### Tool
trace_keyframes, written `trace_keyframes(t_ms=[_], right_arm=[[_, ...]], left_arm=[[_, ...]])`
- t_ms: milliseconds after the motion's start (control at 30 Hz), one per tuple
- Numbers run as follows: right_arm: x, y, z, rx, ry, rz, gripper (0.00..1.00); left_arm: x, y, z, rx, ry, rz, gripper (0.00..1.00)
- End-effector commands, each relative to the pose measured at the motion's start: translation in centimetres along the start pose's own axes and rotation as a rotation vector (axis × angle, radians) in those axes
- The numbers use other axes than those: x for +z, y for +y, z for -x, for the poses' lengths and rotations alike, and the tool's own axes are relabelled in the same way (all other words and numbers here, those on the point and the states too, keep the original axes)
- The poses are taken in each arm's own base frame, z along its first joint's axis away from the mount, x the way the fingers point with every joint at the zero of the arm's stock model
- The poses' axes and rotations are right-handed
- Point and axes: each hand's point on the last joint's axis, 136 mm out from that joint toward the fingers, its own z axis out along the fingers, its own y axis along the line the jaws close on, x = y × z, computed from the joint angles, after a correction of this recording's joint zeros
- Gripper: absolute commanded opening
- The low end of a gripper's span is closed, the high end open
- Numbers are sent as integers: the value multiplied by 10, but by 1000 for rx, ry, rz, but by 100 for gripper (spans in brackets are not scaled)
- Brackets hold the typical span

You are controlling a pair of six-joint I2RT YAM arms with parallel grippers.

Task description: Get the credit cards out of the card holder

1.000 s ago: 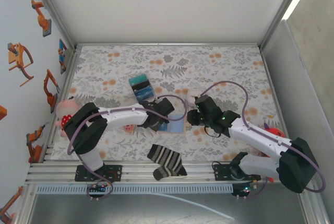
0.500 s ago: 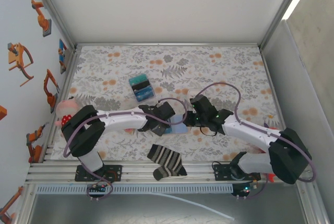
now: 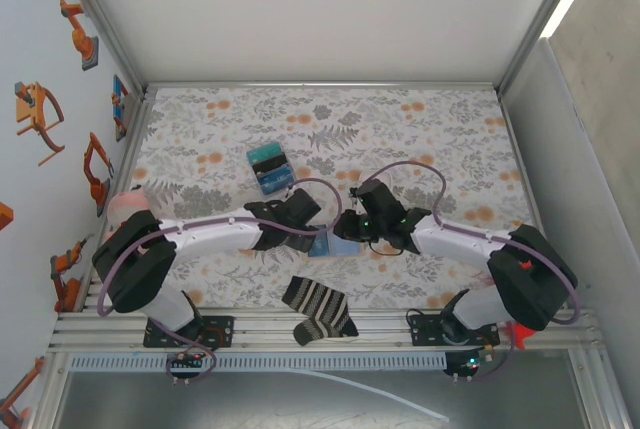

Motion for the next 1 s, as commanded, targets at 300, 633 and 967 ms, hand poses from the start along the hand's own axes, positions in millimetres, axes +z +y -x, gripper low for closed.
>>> trace_keyframes(t_ms=[300, 633, 967], right_arm=[[19, 1, -9, 23, 57, -14, 18], [27, 5, -10, 22, 80, -4, 19], [34, 6, -14, 26, 97, 9, 19]], left_arm=[[12, -4, -18, -26, 64, -32, 97], [15, 2, -28, -28, 98, -3, 97], [19, 1, -36, -26, 126, 2, 97]])
